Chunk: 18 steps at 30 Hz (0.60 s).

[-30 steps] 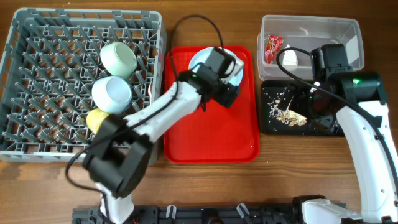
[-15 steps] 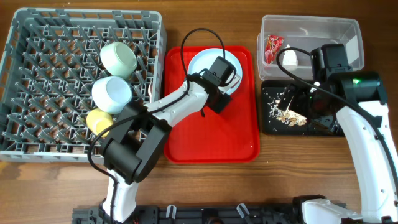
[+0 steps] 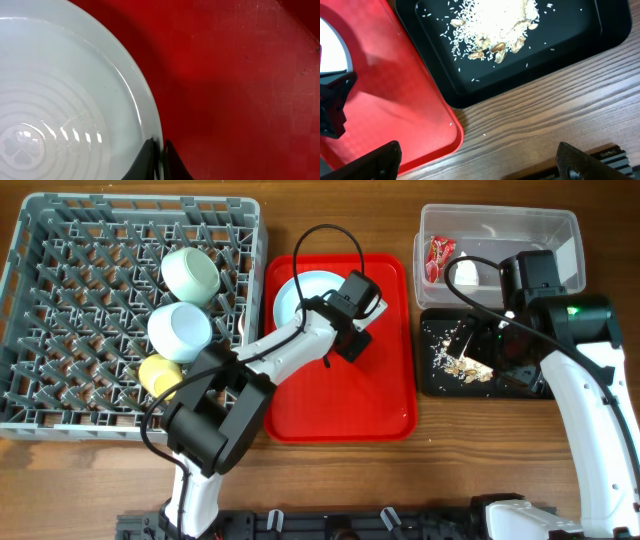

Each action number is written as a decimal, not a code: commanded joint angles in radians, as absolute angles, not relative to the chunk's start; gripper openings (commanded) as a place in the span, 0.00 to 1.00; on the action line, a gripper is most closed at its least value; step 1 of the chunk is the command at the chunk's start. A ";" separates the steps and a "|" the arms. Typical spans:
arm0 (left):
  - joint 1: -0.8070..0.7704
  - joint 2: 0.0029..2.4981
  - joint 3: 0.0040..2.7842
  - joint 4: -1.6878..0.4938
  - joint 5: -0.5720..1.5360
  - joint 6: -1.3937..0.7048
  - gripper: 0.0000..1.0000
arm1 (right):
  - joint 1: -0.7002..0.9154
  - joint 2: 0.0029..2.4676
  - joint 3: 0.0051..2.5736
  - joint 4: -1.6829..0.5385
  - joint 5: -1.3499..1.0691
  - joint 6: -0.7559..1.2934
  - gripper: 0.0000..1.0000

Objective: Sort waste into correct bins and load items into the dishwasher rack
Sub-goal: 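Grip the white plate rim with the left gripper and lift it, then stand the white plate upright in the right side of the rack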

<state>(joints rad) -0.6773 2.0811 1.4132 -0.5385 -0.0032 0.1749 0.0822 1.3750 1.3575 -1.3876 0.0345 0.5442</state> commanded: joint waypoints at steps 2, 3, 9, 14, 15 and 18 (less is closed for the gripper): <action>-0.705 2.018 1.401 -0.559 0.025 0.156 0.04 | 0.079 1.370 1.372 -1.384 0.044 0.525 1.00; -0.705 1.987 1.402 -0.558 0.026 0.133 0.04 | 0.079 1.370 1.372 -1.384 0.044 0.525 1.00; -0.695 1.791 1.402 -0.578 0.033 0.036 0.04 | 0.079 1.370 1.372 -1.384 0.044 0.525 1.00; -0.659 1.629 1.402 -0.596 0.034 0.035 0.04 | 0.079 1.370 1.372 -1.385 0.044 0.525 1.00; -0.644 1.596 1.402 -0.598 0.033 0.017 0.04 | 0.079 1.370 1.372 -1.385 0.044 0.525 1.00; -0.572 1.515 1.402 -0.601 0.105 -0.013 0.04 | 0.079 1.370 1.372 -1.385 0.044 0.525 1.00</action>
<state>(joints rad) -0.6434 1.5936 1.4017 -0.5987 0.0326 0.0311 0.0822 1.3750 1.3575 -1.3872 0.0349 0.5362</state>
